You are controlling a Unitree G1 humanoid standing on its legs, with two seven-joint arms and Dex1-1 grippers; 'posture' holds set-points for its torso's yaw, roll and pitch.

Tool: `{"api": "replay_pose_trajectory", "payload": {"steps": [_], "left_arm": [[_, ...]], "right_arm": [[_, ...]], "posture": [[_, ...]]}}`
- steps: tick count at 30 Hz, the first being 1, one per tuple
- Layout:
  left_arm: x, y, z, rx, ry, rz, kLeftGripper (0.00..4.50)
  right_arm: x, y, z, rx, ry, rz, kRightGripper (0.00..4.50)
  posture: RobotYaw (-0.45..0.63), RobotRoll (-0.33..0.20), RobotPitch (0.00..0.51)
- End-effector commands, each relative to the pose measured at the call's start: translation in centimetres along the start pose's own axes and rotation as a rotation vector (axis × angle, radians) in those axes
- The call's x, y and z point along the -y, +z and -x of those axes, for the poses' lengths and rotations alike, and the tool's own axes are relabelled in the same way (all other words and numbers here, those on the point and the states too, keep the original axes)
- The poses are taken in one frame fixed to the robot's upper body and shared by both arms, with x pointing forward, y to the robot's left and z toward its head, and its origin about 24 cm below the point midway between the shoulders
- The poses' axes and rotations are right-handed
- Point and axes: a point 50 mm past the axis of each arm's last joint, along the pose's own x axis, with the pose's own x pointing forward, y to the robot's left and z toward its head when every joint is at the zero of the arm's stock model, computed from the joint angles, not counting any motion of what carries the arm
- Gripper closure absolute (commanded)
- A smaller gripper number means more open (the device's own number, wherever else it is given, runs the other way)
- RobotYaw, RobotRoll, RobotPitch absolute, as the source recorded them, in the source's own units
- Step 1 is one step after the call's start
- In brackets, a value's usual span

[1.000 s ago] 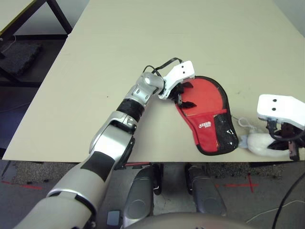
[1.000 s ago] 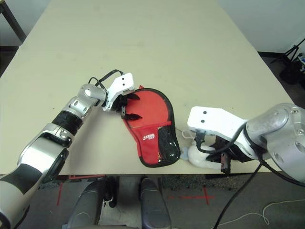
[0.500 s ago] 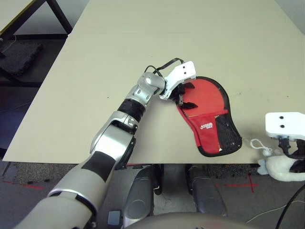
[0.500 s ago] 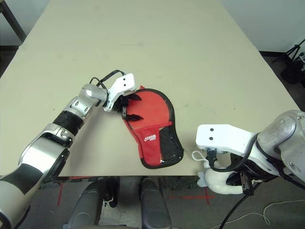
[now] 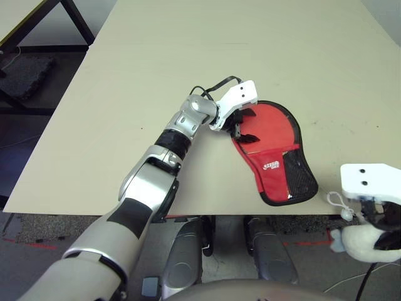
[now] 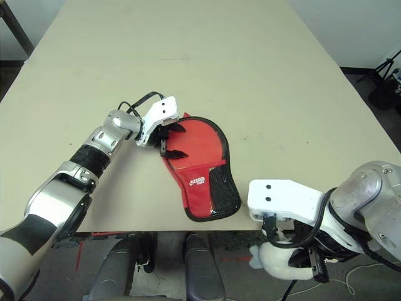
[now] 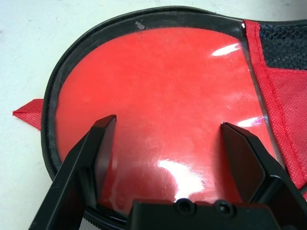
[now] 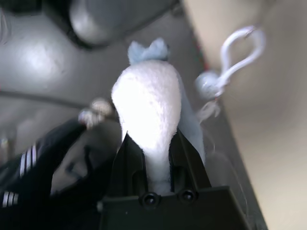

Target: Store the ping-pong paddle in its case and zip it.

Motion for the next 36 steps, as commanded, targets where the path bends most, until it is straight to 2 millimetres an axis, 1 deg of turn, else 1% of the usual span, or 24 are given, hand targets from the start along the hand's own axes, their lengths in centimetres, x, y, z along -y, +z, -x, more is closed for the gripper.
{"api": "replay_pose_trajectory", "payload": {"steps": [1,2,4,7,9,10,11,13,15,17,21,23,27,29,32,35,36], "left_arm": [[0.9,-3.0,-0.4,-0.118,-0.014,0.062,0.0],[0.9,-3.1,-0.4,-0.118,-0.013,0.063,0.0],[0.9,-3.1,-0.4,-0.117,-0.009,0.065,0.0],[0.9,-3.1,-0.3,-0.114,-0.005,0.066,0.0],[0.8,-3.1,-0.2,-0.113,-0.002,0.068,0.0],[0.8,-3.1,-0.1,-0.113,0.0,0.069,0.0],[0.8,-3.2,-0.1,-0.113,0.001,0.07,0.0],[0.8,-3.3,0.0,-0.114,0.003,0.071,0.0],[0.8,-3.3,0.1,-0.113,0.007,0.072,0.0],[0.8,-3.3,0.2,-0.108,0.017,0.075,0.0],[0.6,-3.3,0.3,-0.093,0.044,0.078,0.0],[0.6,-3.2,0.3,-0.081,0.056,0.083,0.0],[0.7,-3.1,0.1,-0.06,0.069,0.088,0.0],[0.7,-3.0,-0.1,-0.048,0.076,0.091,0.0],[0.8,-2.8,-0.3,-0.025,0.092,0.096,0.0],[0.7,-2.3,-0.6,0.023,0.139,0.104,0.0],[0.6,-2.1,-0.6,0.051,0.164,0.109,0.0]], "right_arm": [[0.6,0.4,1.8,0.102,-0.002,-0.049,3.16],[0.8,0.5,2.6,0.151,-0.004,-0.074,2.86],[1.4,0.7,4.2,0.236,-0.036,-0.102,2.08],[2.3,1.2,5.8,0.388,-0.073,-0.148,1.16],[3.3,1.6,6.8,0.483,-0.121,-0.172,0.51],[4.3,1.9,7.5,0.585,-0.157,-0.202,0.18],[5.2,2.3,8.0,0.66,-0.175,-0.222,0.04],[6.2,2.7,8.2,0.728,-0.182,-0.262,0.04],[6.8,2.7,7.9,0.721,-0.215,-0.296,0.04],[8.1,2.8,7.8,0.755,-0.307,-0.358,0.04],[10.9,3.2,7.4,0.804,-0.566,-0.468,0.04],[12.3,3.6,7.1,0.87,-0.708,-0.543,0.04],[13.6,4.6,5.9,1.072,-0.854,-0.672,0.04],[14.1,4.7,5.0,1.145,-0.964,-0.691,0.04],[14.7,4.4,4.0,1.235,-1.07,-0.73,0.04],[15.5,2.8,3.5,1.244,-1.245,-0.709,0.04],[15.7,2.3,3.3,1.25,-1.277,-0.723,0.04]], "posture": [[-0.17,0.0,0.231],[-0.17,0.0,0.231],[-0.16,0.0,0.232],[-0.16,0.0,0.231],[-0.15,0.0,0.23],[-0.15,0.0,0.231],[-0.15,0.0,0.23],[-0.14,0.0,0.231],[-0.14,0.0,0.232],[-0.13,0.0,0.235],[-0.13,0.0,0.236],[-0.13,0.0,0.237],[-0.13,0.0,0.236],[-0.13,0.0,0.236],[-0.13,0.0,0.236],[-0.12,0.0,0.229],[-0.12,0.0,0.227]]}}
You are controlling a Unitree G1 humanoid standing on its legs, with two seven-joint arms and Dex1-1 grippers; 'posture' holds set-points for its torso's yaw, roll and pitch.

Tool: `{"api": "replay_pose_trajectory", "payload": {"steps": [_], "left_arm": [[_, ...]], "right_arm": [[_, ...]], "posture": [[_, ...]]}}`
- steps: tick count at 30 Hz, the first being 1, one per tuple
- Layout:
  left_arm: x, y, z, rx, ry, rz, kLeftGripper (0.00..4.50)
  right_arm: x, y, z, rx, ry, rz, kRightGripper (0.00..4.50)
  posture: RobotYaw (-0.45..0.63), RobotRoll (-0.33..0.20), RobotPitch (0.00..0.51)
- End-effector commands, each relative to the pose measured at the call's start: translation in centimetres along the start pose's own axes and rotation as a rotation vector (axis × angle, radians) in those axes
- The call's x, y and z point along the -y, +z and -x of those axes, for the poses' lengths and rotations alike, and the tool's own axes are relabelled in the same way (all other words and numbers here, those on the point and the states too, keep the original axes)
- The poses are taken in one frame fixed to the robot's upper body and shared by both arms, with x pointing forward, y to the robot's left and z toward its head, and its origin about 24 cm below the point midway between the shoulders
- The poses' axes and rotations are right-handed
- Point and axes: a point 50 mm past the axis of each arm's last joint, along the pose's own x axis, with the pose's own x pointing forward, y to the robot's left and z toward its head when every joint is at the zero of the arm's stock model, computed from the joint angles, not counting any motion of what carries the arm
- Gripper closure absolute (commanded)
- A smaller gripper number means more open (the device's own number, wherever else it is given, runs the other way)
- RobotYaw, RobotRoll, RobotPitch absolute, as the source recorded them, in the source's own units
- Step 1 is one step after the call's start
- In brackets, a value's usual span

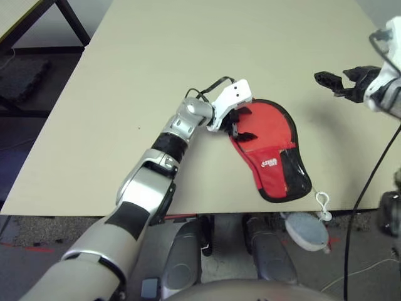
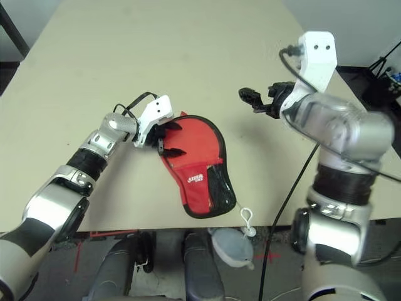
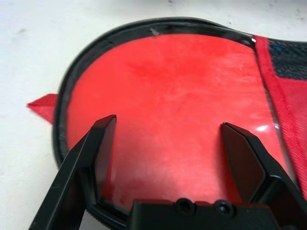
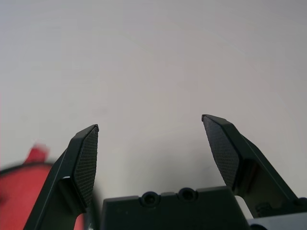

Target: Store the ping-pong paddle in its case and zip it.

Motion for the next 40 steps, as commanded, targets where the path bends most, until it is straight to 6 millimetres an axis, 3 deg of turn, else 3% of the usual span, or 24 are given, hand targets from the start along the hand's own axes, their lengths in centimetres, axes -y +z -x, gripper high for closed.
{"api": "replay_pose_trajectory", "payload": {"steps": [1,6,12,17,26,33,40], "left_arm": [[0.5,-1.5,-0.5,-0.005,0.063,0.066,0.0],[-1.0,0.3,0.1,0.215,0.272,0.183,0.0],[-4.1,0.9,3.3,0.424,0.643,0.364,0.0],[-5.3,-1.5,8.2,0.452,0.96,0.339,0.0],[-4.8,-6.2,14.2,0.359,1.269,0.337,0.0],[-3.8,-8.5,16.5,0.304,1.403,0.337,0.0],[-1.8,-10.8,16.8,0.248,1.468,0.399,0.0]], "right_arm": [[2.3,-0.6,0.2,0.1,-0.147,0.027,0.04],[3.1,-1.7,-0.1,0.144,-0.204,-0.014,0.04],[4.4,-2.2,-0.3,0.151,-0.251,-0.015,0.04],[5.9,-3.0,-0.5,0.154,-0.274,-0.002,0.04],[8.0,-3.7,-1.2,0.158,-0.276,0.022,0.04],[9.8,-4.0,-1.5,0.159,-0.304,0.016,0.04],[10.4,-4.7,-1.4,0.138,-0.317,0.026,0.04]], "posture": [[-0.11,0.0,0.226],[-0.1,0.0,0.217],[-0.08,0.0,0.208],[-0.07,0.0,0.203],[-0.04,0.0,0.201],[-0.02,0.0,0.193],[-0.02,0.0,0.184]]}}
